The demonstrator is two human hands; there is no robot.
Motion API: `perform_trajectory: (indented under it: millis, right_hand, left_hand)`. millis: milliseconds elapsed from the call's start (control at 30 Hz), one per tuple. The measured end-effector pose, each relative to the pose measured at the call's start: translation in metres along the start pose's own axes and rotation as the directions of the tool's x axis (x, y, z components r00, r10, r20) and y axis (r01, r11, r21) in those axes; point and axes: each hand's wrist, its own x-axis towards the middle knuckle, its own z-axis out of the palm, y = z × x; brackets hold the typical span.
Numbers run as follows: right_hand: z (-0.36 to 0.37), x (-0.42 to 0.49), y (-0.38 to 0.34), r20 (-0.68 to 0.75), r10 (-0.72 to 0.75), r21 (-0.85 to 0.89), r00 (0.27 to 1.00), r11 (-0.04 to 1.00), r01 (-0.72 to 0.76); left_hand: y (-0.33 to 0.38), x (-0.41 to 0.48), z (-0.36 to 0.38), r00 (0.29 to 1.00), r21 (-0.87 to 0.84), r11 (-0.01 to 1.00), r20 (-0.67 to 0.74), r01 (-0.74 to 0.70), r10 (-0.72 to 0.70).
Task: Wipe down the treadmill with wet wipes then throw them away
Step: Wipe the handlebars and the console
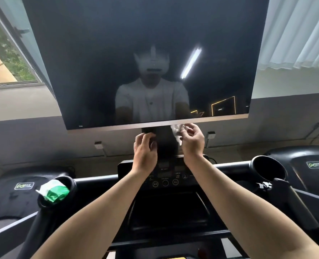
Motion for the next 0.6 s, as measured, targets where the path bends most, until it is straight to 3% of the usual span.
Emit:
perform_trajectory:
  millis: [167,300,467,600]
  right_hand:
    - [0.020,0.007,-0.015,-0.014,0.085,0.029,0.996,0.996,-0.084]
    - [0.026,0.002,-0.003,0.002,-0.049,-0.236,0.999,0.971,0.048]
    - [0.019,0.001,0.003,0.103,-0.191,-0.620,0.976,0.755,0.213]
    - [0.011,0.000,0.009,0.173,-0.080,-0.771,0.982,0.609,0.185]
  left_hand:
    - [-0.012,-0.016,0.004,0.987,0.323,0.946,0.157,-0.033,-0.019]
    - [-0.012,-0.019,0.009,0.985,0.453,0.888,0.173,-0.083,0.004]
    - [-0.018,-0.019,0.012,0.986,0.479,0.870,0.163,-0.114,0.040]
    - [-0.019,-0.019,0.012,0.985,0.473,0.874,0.170,-0.111,0.033]
